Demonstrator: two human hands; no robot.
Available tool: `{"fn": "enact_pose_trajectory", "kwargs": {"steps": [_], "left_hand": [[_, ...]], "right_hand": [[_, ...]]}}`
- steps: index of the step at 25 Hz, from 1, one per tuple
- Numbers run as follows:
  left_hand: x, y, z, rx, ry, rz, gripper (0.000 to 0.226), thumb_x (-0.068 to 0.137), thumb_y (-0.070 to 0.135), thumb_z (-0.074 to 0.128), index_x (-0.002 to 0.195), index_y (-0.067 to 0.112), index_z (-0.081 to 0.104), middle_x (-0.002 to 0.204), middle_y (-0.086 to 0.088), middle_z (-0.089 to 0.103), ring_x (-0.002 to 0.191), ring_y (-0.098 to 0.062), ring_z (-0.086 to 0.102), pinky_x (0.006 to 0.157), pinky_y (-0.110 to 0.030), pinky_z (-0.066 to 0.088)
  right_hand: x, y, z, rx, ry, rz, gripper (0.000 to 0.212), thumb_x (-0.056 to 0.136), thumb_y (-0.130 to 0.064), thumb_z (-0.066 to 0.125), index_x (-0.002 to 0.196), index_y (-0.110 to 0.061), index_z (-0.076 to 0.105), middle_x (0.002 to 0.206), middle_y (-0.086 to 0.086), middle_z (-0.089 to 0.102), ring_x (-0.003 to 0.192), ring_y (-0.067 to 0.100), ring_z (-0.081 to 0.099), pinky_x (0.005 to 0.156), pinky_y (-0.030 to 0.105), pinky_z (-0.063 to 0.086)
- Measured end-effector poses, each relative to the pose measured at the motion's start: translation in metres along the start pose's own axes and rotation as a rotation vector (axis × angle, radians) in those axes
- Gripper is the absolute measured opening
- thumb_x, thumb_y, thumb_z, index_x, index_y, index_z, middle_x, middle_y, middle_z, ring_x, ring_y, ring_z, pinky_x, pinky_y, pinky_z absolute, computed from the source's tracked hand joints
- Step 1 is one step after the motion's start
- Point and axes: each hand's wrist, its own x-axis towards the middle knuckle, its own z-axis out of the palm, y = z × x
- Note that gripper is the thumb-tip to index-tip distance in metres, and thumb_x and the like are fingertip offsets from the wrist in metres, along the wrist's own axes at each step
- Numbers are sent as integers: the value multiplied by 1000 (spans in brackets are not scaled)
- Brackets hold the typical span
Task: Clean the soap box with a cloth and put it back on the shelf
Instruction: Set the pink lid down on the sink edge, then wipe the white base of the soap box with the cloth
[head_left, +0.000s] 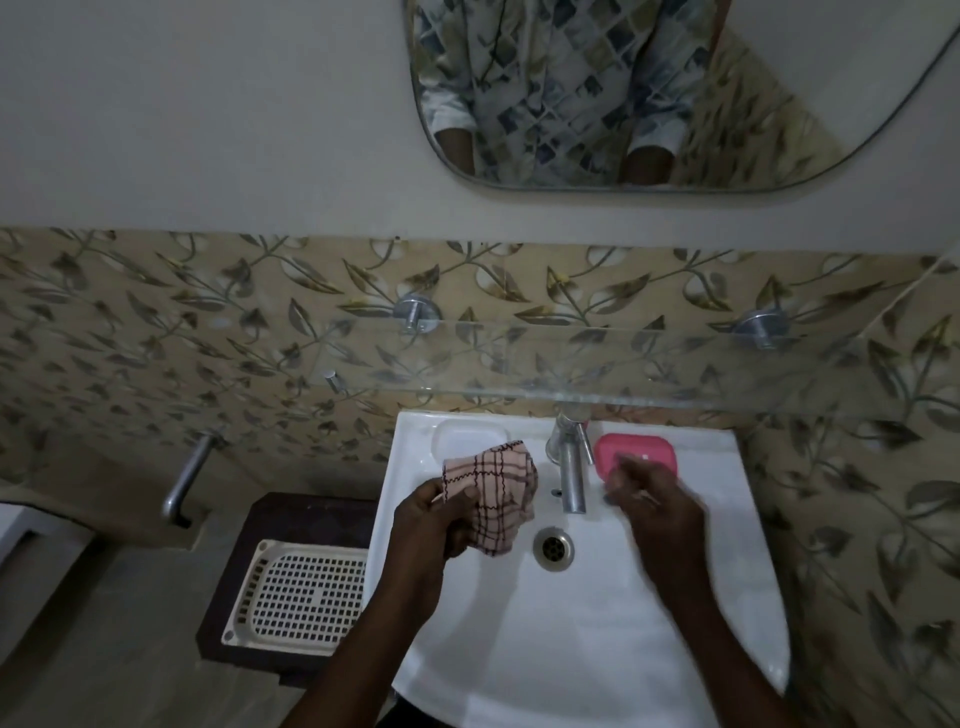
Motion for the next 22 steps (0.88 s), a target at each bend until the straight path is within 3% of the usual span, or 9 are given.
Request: {"fn": "enact_pose_trajectory", "kwargs": {"steps": [3, 5, 9, 12, 13, 15, 17, 19, 22], "left_hand": [[-8, 14, 5, 33, -155, -5, 24, 87, 16, 70, 109, 5, 69, 81, -13, 65, 49, -10, 36, 44, -22, 31], [-12, 23, 13, 76, -145, -13, 23, 89, 21, 69, 107, 7, 70, 78, -10, 67, 45, -11, 42, 43, -23, 36], [-13, 28, 23, 179, 108, -8, 23, 91, 29, 70, 95, 6, 67, 85, -14, 77, 68, -26, 73, 54, -33, 57], [-9, 30, 12, 670, 190, 60, 43, 82, 53, 72, 92, 12, 67, 89, -5, 75, 81, -19, 69, 70, -34, 54], [-7, 33, 7, 701, 152, 58, 47, 78, 59, 72, 97, 16, 68, 92, -1, 74, 85, -16, 68, 74, -34, 54], [-2, 43, 0, 458, -115, -80, 56, 75, 63, 73, 114, 23, 66, 101, -1, 74, 92, -17, 68, 78, -32, 54], [0, 45, -2, 318, -353, -174, 55, 76, 54, 77, 122, 26, 66, 107, -4, 75, 97, -19, 70, 77, -31, 55], [2, 39, 1, 281, -426, -67, 36, 83, 33, 77, 117, 22, 72, 107, -10, 76, 96, -23, 71, 74, -32, 57], [1, 32, 10, 273, -156, 255, 11, 88, 14, 71, 95, 14, 79, 94, -5, 78, 92, -23, 73, 75, -29, 58]], "right_hand": [[-40, -34, 40, 212, -455, 87, 69, 65, -36, 85, 128, -25, 58, 116, -6, 71, 104, 10, 68, 82, 23, 56], [-38, -43, 54, 365, -586, 219, 61, 70, -30, 85, 125, -27, 60, 118, -1, 71, 107, 18, 68, 82, 27, 57], [-40, -44, 61, 301, -519, 279, 42, 78, -12, 80, 117, -19, 66, 108, 3, 75, 101, 23, 71, 80, 32, 59], [-47, -45, 60, 278, -475, 286, 37, 82, 2, 71, 117, -9, 65, 103, 8, 76, 94, 26, 73, 74, 32, 60], [-47, -47, 55, 303, -473, 295, 35, 82, 3, 70, 116, -8, 66, 103, 10, 76, 93, 28, 73, 72, 33, 59], [-46, -52, 44, 341, -537, 305, 33, 83, 0, 71, 114, -10, 67, 106, 14, 74, 96, 34, 71, 76, 40, 60], [-46, -55, 34, 308, -637, 299, 32, 83, -6, 73, 114, -12, 68, 108, 15, 73, 98, 36, 70, 83, 51, 58], [-45, -55, 30, 233, -656, 280, 29, 83, -15, 75, 111, -14, 70, 106, 17, 73, 96, 41, 69, 85, 59, 54], [-47, -55, 33, 179, -538, 282, 30, 87, -38, 70, 101, -11, 74, 96, 26, 72, 89, 55, 61, 80, 63, 51]]}}
